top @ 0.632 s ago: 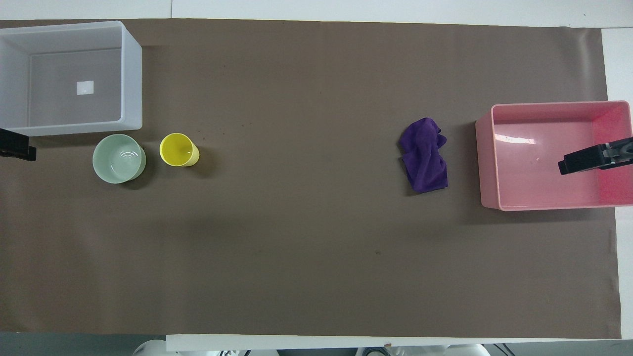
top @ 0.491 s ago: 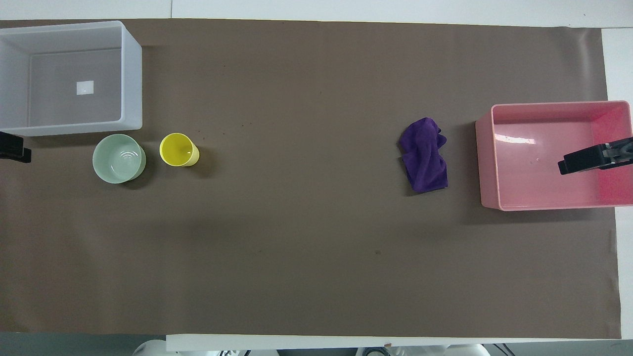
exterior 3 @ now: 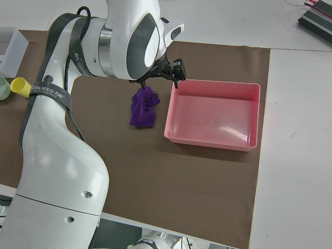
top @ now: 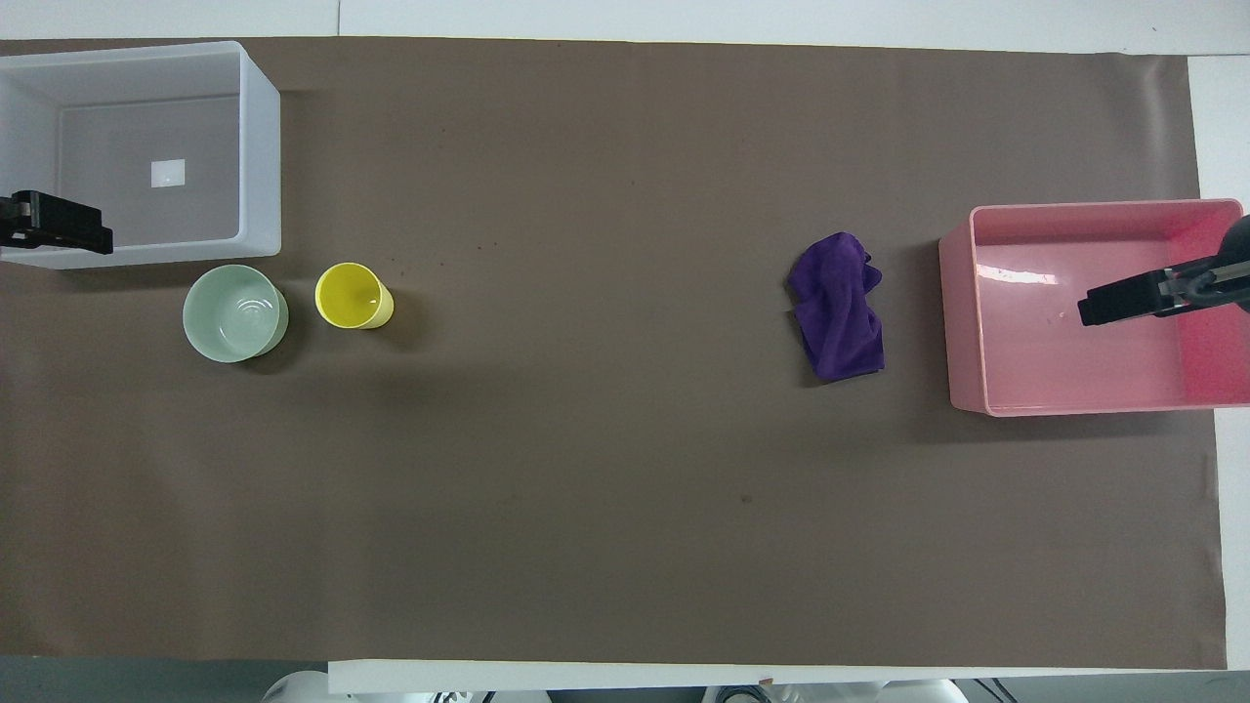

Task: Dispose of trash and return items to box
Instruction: 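Reach the right gripper to the purple cloth while the left gripper reaches the green cup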

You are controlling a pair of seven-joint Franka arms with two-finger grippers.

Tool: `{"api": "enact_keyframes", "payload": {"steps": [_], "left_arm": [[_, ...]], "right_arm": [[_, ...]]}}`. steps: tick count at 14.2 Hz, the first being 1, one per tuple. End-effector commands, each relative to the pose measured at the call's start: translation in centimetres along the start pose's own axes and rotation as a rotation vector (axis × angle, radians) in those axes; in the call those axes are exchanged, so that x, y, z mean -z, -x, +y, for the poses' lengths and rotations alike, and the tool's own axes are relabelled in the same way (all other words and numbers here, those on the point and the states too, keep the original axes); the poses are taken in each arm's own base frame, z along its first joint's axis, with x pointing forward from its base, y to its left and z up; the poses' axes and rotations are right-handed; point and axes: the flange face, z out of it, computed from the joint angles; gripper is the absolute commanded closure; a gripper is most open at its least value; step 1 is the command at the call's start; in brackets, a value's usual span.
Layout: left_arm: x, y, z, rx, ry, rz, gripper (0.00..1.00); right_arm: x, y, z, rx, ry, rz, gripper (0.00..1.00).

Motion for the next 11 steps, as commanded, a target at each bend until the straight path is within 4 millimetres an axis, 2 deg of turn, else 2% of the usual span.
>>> {"api": "enact_keyframes", "payload": {"steps": [1,3,4,6,7,8,11], "left_arm": [[-2.3,2.5,0.4,0.013,-0.002,-0.015,0.0],[-2.8,3.6,0.2,0.043,-0.007,-0.055,0.0],[-2.5,3.3,-0.1,0.067,-0.007,-0.043,0.0],[-3.1,3.7,-0.9,0.096,-0.008,-0.051,0.0],[-4.2,4.7,-2.0,0.102,-0.01,-0.038,0.0],[-6.0,4.9,-2.5,0.092,-0.011,0.0,0.0],[-11.9,5.6,-2.6,0.081,-0.008,0.007,0.0]], "right_arm": [[-4.0,-3.5,-1.3,-0.002,-0.005,0.009,0.0],[-7.6,-6.3,-3.5,-0.013,0.001,0.009,0.0],[-9.1,-7.5,-5.5,-0.003,0.006,0.022,0.0],[-13.0,-9.1,-7.3,-0.019,0.013,0.028,0.0],[-15.0,-9.3,-8.8,-0.015,0.015,0.042,0.0],[-16.8,-9.2,-9.4,-0.025,0.016,0.057,0.0],[-21.3,-8.6,-10.2,-0.036,0.018,0.053,0.0]]}}
